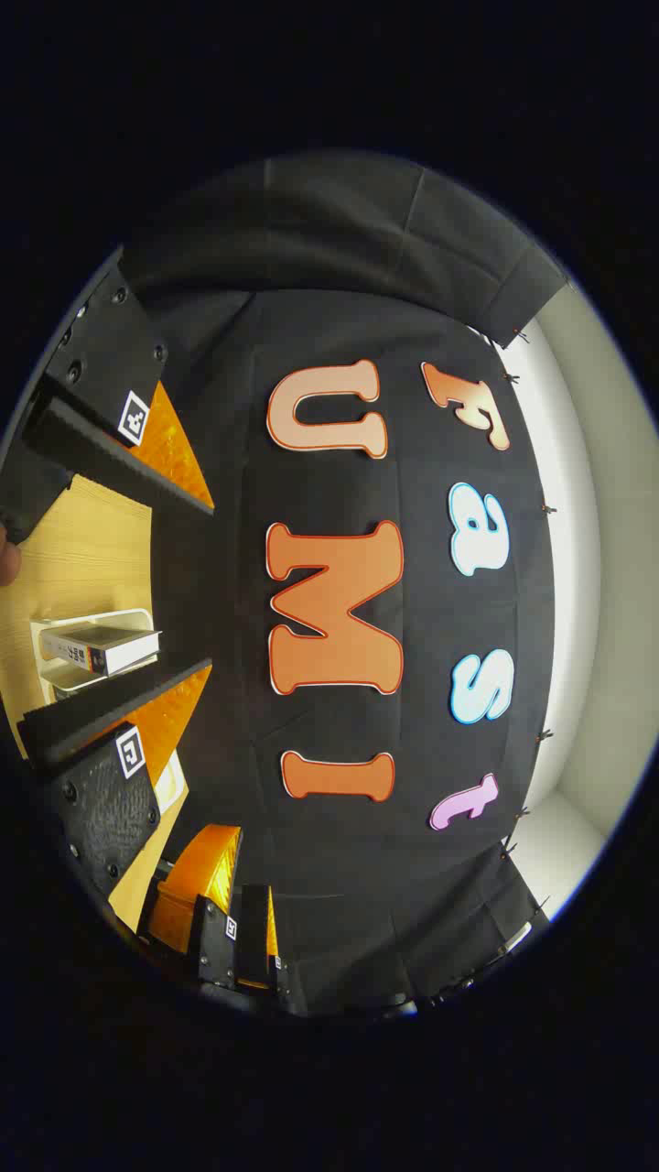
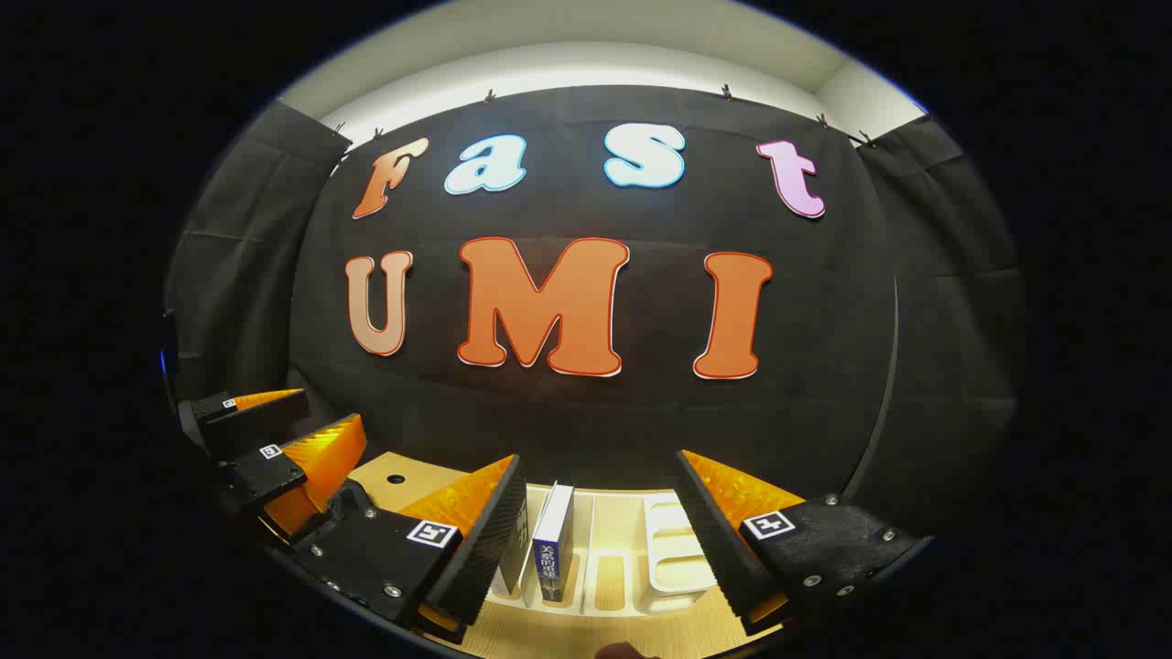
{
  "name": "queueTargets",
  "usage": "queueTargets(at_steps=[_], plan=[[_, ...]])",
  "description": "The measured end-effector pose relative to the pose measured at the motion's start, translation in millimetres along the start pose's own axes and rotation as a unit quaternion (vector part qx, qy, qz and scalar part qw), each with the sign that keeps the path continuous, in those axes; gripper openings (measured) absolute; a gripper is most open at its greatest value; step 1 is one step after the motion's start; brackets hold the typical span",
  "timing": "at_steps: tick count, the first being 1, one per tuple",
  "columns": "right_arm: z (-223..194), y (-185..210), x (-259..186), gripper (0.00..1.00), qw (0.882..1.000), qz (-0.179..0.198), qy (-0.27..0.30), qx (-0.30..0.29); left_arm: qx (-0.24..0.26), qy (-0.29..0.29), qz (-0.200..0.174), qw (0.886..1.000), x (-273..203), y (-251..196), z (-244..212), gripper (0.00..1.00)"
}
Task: Open the schoolbag, grab two books from the bookshelf and put them into the schoolbag.
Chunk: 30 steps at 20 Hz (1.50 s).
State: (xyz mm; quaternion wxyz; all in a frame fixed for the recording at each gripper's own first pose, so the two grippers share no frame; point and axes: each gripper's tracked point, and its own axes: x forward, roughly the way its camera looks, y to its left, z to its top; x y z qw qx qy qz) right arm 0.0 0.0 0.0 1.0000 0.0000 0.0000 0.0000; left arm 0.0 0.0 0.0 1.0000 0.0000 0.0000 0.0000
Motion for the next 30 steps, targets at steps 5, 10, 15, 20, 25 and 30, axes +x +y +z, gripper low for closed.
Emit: queueTargets(at_steps=[5, 10, 15, 20, 25, 30], plan=[[-7, 7, -1, 0.97, 1.0, 0.006, 0.006, -0.008, -0.002, 0.002, 0.004, 1.0, -3, 3, -2, 0.96], [-10, 7, -2, 0.97, 1.0, 0.009, 0.01, -0.006, -0.008, 0.005, 0.002, 1.0, -5, -1, -5, 0.96], [-13, 5, -2, 0.97, 1.0, 0.01, 0.013, -0.006, 0.0, 0.001, 0.001, 1.0, -7, -6, -4, 0.95], [-16, 6, 0, 0.98, 1.0, 0.013, 0.017, -0.004, 0.004, 0.004, 0.003, 1.0, -6, -5, -6, 0.96], [-16, 6, 4, 0.98, 1.0, 0.01, 0.018, -0.004, 0.007, 0.003, 0.002, 1.0, -4, -5, -6, 0.96], [-19, 1, 6, 0.98, 1.0, 0.004, 0.018, -0.005, 0.027, 0.006, 0.005, 1.0, -5, 0, -12, 0.95]])
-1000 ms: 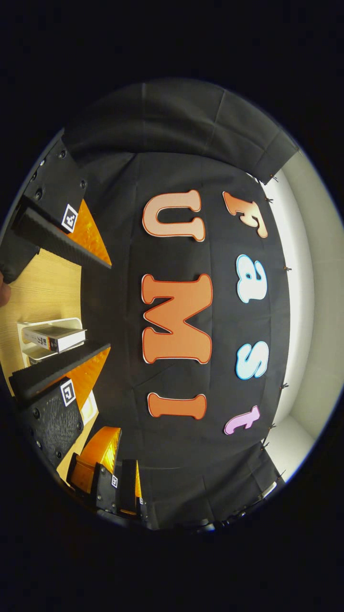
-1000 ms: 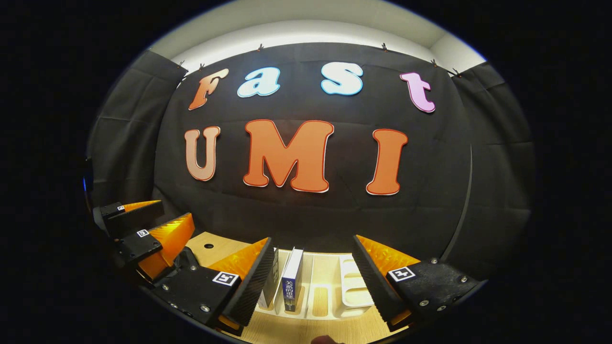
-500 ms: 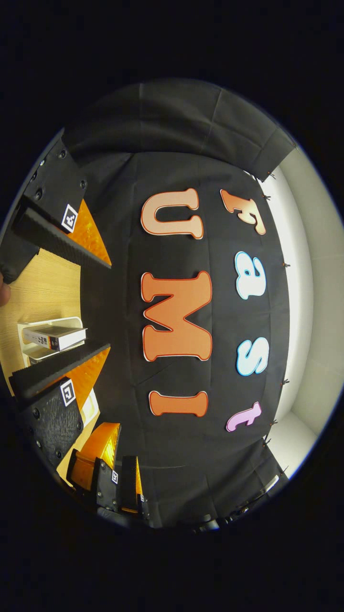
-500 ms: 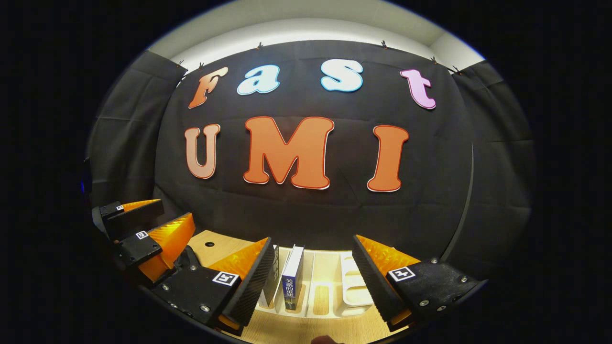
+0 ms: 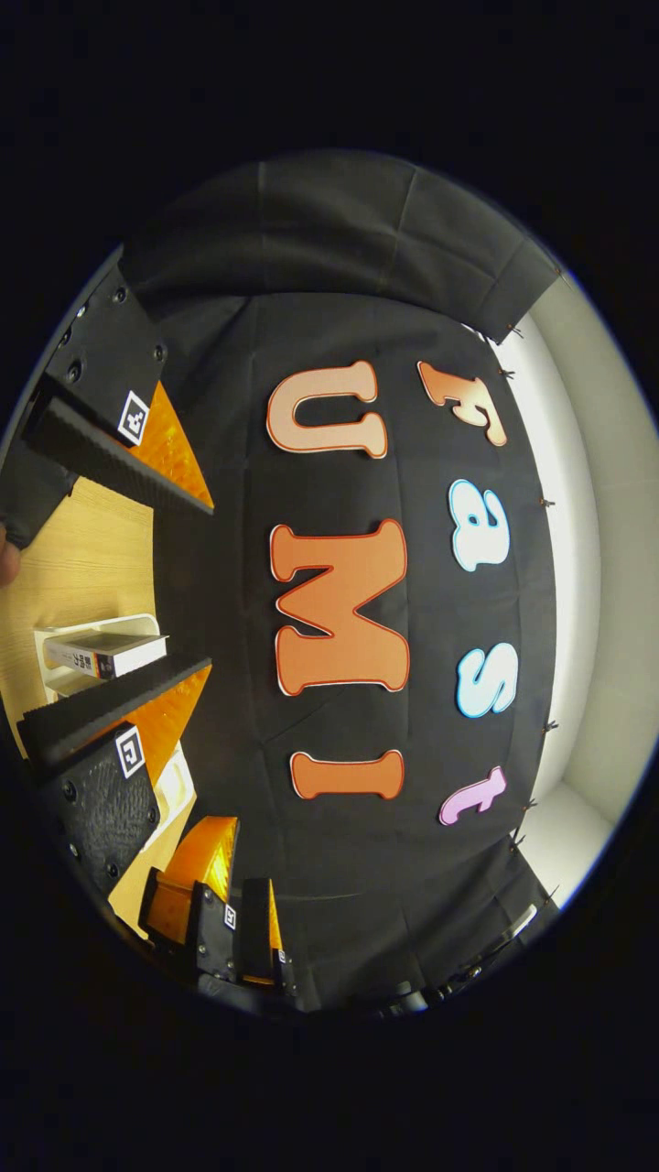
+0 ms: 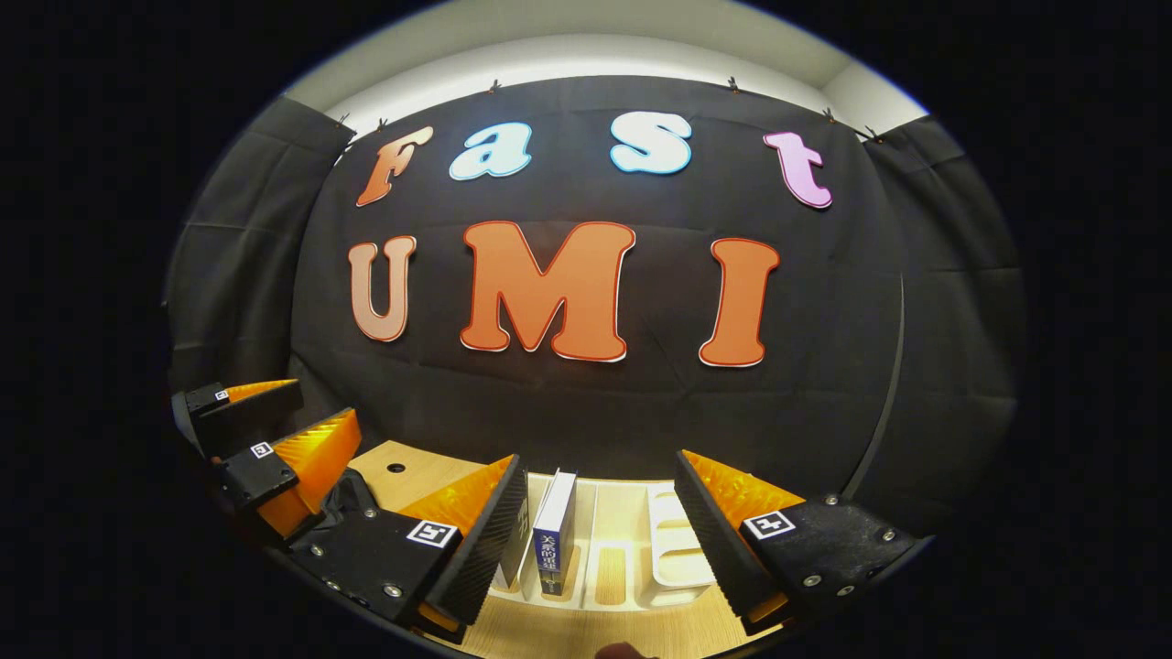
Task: Open the schoolbag, grab two books from the bookshelf and put them into the schoolbag.
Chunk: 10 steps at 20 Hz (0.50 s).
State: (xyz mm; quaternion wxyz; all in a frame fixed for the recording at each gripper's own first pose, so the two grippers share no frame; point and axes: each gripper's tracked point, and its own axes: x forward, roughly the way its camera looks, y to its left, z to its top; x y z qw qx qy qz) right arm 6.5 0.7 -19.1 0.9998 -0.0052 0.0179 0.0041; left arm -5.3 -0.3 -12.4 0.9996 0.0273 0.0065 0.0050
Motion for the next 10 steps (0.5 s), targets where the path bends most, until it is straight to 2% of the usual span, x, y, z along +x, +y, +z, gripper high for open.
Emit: queueTargets(at_steps=[5, 10], plan=[[-7, -9, 7, 0.97, 1.0, -0.005, 0.007, -0.004, 0.045, 0.018, 0.004, 0.999, -11, 4, -21, 0.95], [-19, -6, 13, 0.98, 1.0, 0.003, 0.016, 0.009, 0.075, 0.063, 0.015, 0.995, -25, 17, -55, 0.97]])
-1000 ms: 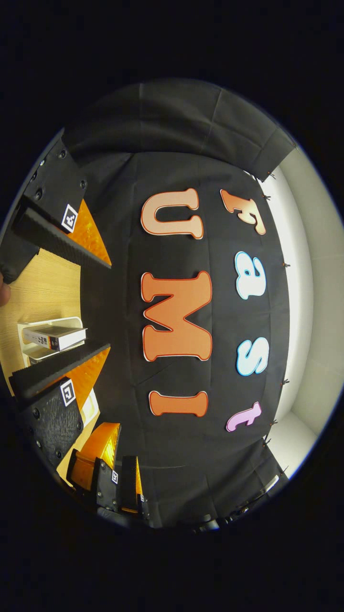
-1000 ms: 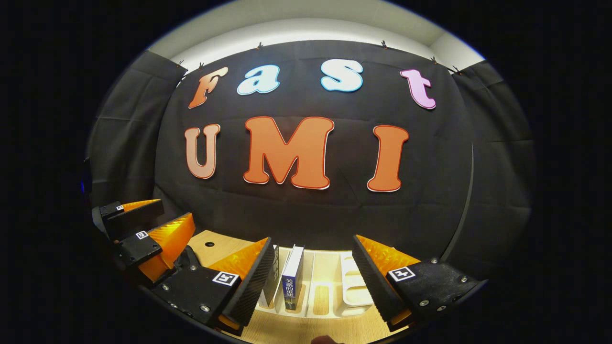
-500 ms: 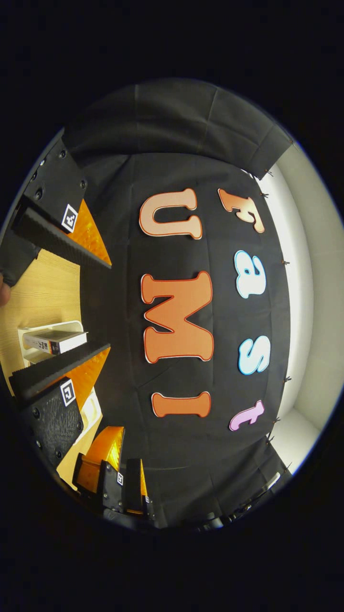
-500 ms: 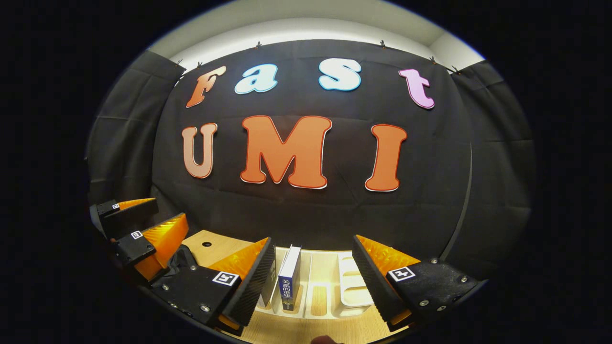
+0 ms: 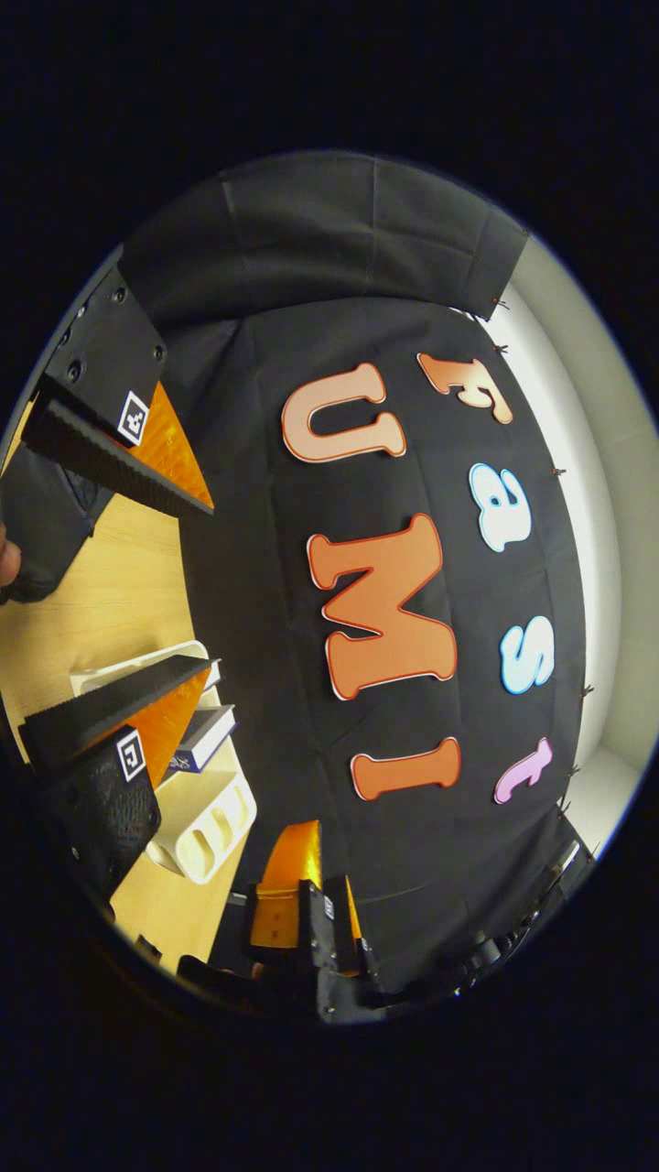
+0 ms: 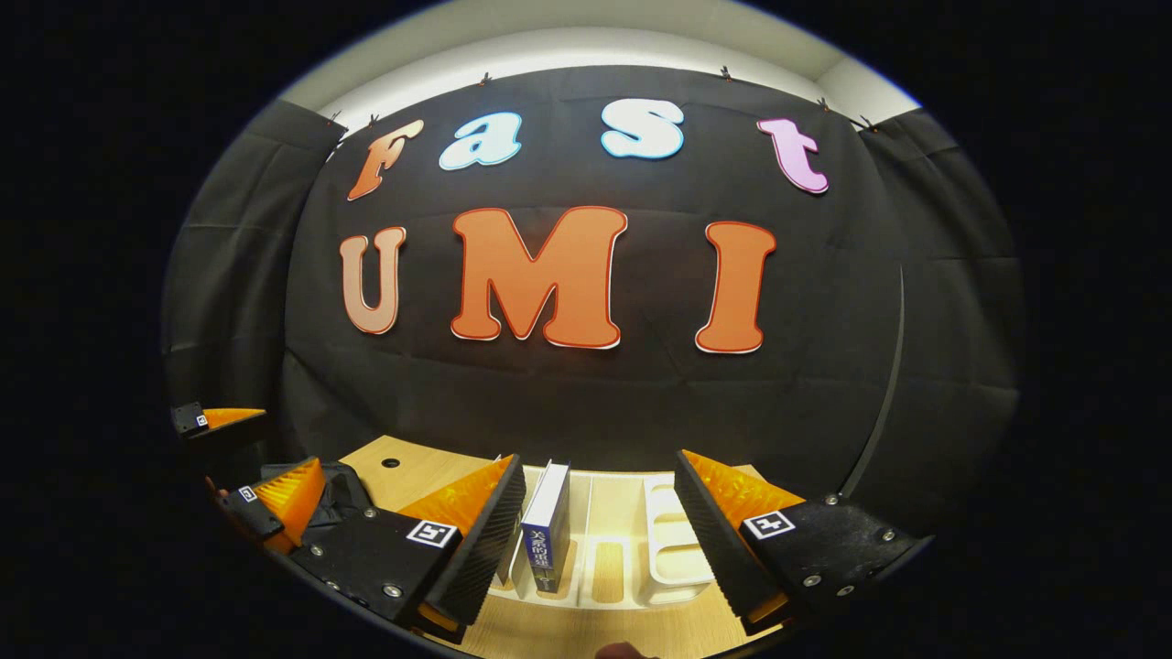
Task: Open the schoolbag, grab two books from the bookshelf and put them into the schoolbag.
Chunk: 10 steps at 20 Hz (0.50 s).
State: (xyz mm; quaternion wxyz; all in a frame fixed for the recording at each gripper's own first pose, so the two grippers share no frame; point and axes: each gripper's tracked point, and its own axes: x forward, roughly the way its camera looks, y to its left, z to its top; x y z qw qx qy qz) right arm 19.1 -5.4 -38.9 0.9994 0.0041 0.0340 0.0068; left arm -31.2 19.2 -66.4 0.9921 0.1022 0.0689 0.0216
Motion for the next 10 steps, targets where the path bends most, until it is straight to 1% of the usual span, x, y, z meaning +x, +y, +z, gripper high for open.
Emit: queueTargets(at_steps=[2, 5, 10], plan=[[-4, 1, 2, 0.98, 1.0, 0.005, 0.001, -0.007, 0.025, 0.014, 0.009, 1.0, -5, 6, -18, 0.98], [-9, 1, 6, 0.98, 1.0, 0.011, 0.002, -0.019, 0.082, 0.04, 0.017, 0.996, -13, 11, -51, 0.99], [-22, -7, 13, 0.98, 1.0, 0.013, 0.008, -0.027, 0.17, 0.092, 0.021, 0.981, -23, 8, -120, 0.98]])
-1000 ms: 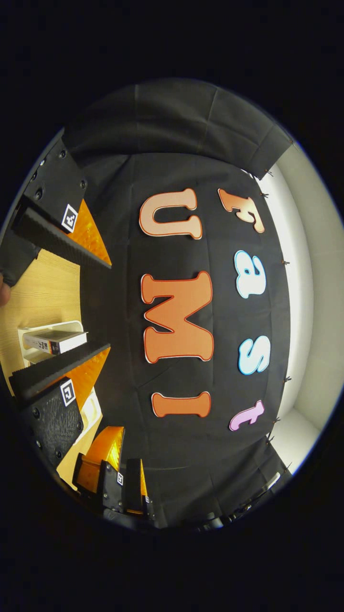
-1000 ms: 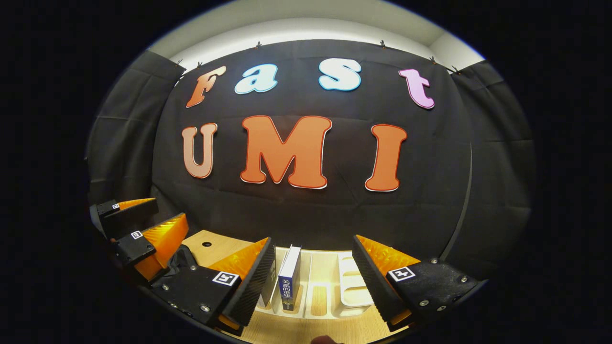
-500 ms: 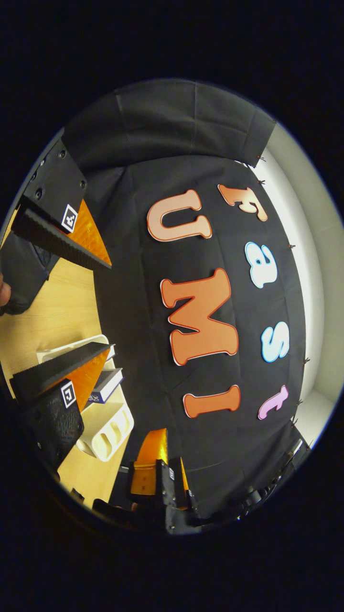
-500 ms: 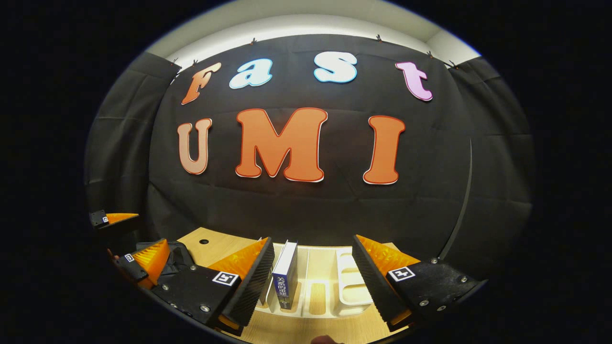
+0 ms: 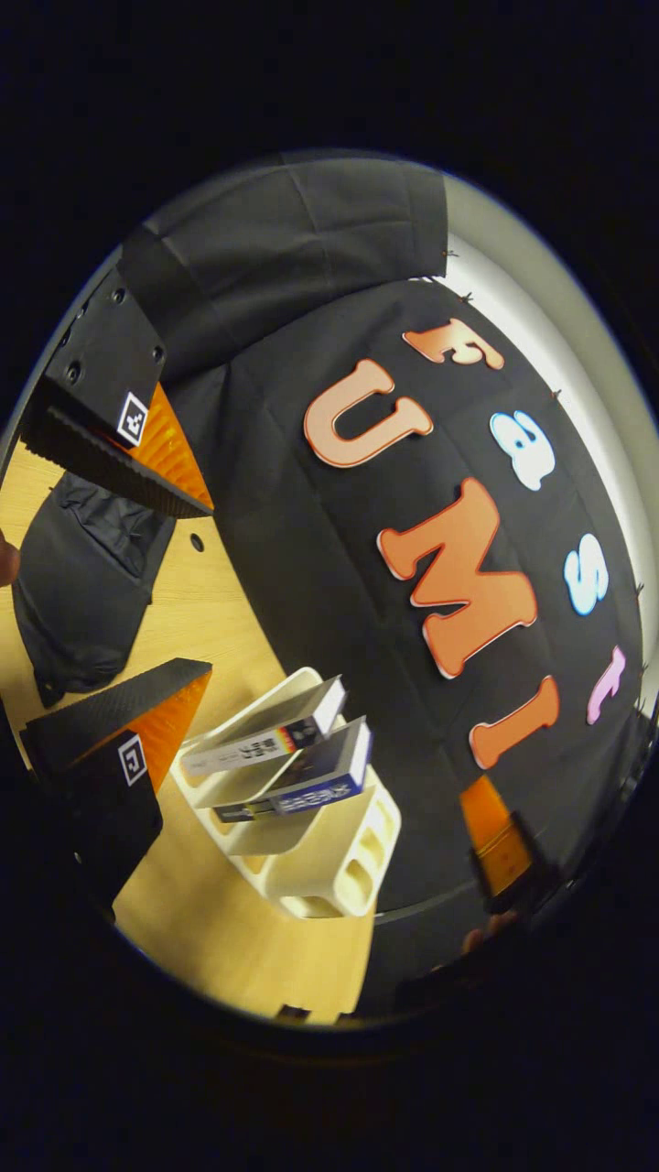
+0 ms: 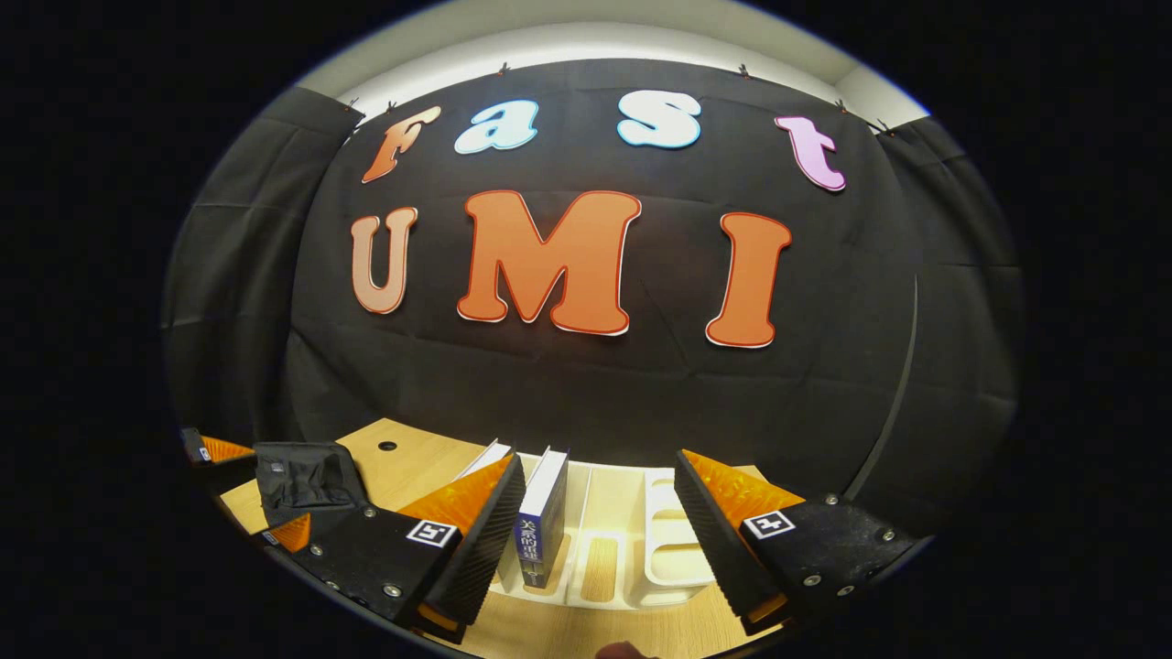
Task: Open the schoolbag, grab two books from the bookshelf and put them into the schoolbag.
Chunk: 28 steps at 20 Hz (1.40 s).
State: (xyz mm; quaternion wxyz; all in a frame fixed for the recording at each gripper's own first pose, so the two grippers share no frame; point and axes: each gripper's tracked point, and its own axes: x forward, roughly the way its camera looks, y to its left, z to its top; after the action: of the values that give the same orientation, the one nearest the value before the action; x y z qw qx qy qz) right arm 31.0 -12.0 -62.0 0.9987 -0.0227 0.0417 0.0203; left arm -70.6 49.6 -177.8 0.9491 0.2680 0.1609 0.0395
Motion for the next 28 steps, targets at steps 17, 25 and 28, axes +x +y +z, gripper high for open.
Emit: queueTargets(at_steps=[17, 25, 28], plan=[[-26, -40, -3, 0.98, 0.999, -0.02, 0.023, -0.012, 0.215, 0.18, -0.003, 0.96, 11, -39, -192, 0.97], [-25, -47, -4, 0.98, 0.999, -0.028, 0.024, -0.017, 0.263, 0.184, 0.036, 0.946, 31, -28, -200, 0.96], [-23, -46, -3, 0.98, 0.999, -0.029, 0.023, -0.02, 0.276, 0.186, 0.037, 0.942, 47, -27, -203, 0.96]])
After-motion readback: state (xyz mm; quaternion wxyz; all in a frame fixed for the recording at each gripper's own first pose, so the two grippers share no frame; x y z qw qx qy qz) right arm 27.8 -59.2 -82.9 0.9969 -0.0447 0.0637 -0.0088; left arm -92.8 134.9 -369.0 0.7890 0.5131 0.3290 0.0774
